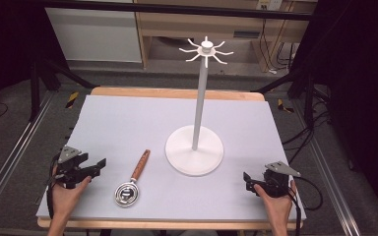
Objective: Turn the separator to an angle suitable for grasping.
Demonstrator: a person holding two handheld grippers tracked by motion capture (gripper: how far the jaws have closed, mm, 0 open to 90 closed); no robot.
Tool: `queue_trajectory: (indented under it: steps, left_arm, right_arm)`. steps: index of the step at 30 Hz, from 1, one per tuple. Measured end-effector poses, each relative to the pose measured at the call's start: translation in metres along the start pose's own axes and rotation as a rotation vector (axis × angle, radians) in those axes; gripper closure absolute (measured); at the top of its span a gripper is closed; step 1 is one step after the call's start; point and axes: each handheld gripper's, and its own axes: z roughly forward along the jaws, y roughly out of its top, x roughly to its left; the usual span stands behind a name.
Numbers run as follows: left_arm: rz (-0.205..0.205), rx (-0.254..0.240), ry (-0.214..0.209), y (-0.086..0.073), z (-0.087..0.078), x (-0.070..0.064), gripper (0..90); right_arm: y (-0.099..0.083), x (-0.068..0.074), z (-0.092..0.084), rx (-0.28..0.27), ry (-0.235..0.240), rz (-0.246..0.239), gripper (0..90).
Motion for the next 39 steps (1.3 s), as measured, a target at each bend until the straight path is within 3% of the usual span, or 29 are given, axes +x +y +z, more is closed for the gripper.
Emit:
queue_trajectory:
  steps: [7, 19, 32, 39]
  left_arm:
    - [-0.004, -0.017, -0.031, 0.004, -0.008, -0.008, 30.5]
    - [0.057, -0.022, -0.066, 0.014, -0.014, -0.03, 31.0]
    - [0.098, 0.016, -0.108, 0.018, -0.011, -0.048, 31.9]
    - [0.154, 0.044, -0.122, 0.022, -0.008, -0.061, 32.1]
  right_arm:
    - [0.0, 0.002, -0.001, -0.007, 0.003, -0.003, 6.8]
    - [0.0, 0.001, -0.002, -0.004, -0.004, -0.007, 6.4]
    - [0.0, 0.002, -0.002, -0.002, -0.009, -0.01, 6.2]
    - [0.0, 0.002, -0.001, 0.003, -0.02, -0.02, 6.1]
